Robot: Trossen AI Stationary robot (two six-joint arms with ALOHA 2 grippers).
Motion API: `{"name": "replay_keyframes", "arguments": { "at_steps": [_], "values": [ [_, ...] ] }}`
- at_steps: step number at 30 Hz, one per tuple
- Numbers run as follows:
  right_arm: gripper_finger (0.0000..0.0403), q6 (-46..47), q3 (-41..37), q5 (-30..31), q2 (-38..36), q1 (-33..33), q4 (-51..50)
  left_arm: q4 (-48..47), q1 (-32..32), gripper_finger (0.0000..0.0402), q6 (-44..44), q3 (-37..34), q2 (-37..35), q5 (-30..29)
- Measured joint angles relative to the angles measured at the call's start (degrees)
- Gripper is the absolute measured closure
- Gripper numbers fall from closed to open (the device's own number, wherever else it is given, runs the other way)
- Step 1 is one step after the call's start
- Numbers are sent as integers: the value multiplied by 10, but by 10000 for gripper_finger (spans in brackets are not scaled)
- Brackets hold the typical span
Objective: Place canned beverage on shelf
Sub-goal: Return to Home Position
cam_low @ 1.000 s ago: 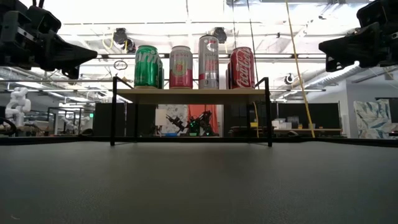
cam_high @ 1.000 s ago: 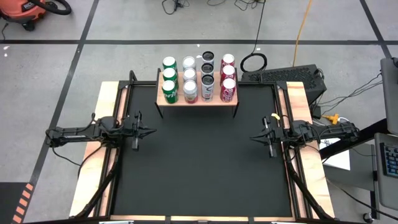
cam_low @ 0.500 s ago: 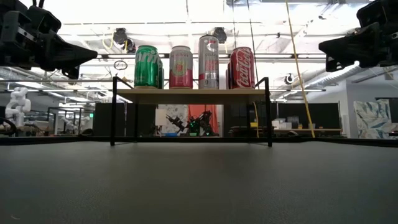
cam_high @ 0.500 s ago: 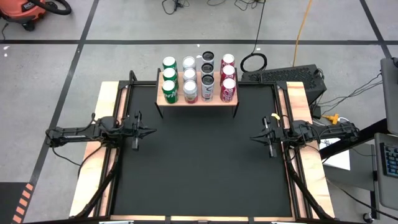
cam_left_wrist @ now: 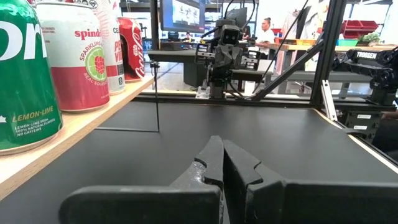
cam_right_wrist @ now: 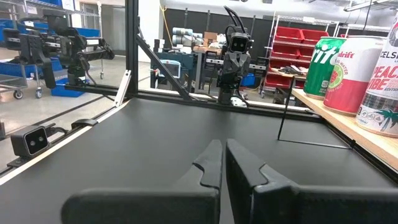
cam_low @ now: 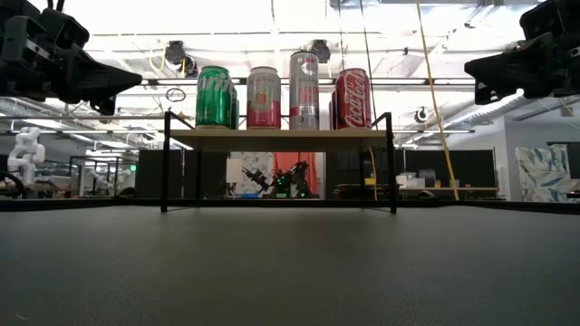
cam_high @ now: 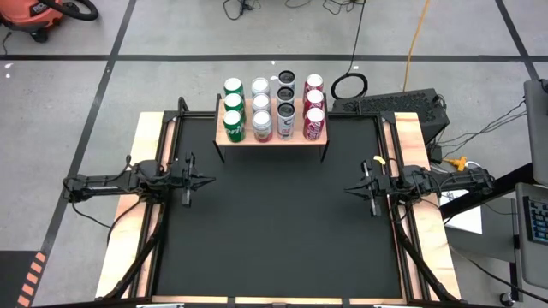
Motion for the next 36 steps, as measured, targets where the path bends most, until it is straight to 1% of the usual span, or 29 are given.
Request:
{"name": "replay_keyframes", "arguments": {
  "at_steps": [36],
  "values": [
    [403,0,0,0,0,0,0,0,0,402,0,0,0,0]
  ]
}}
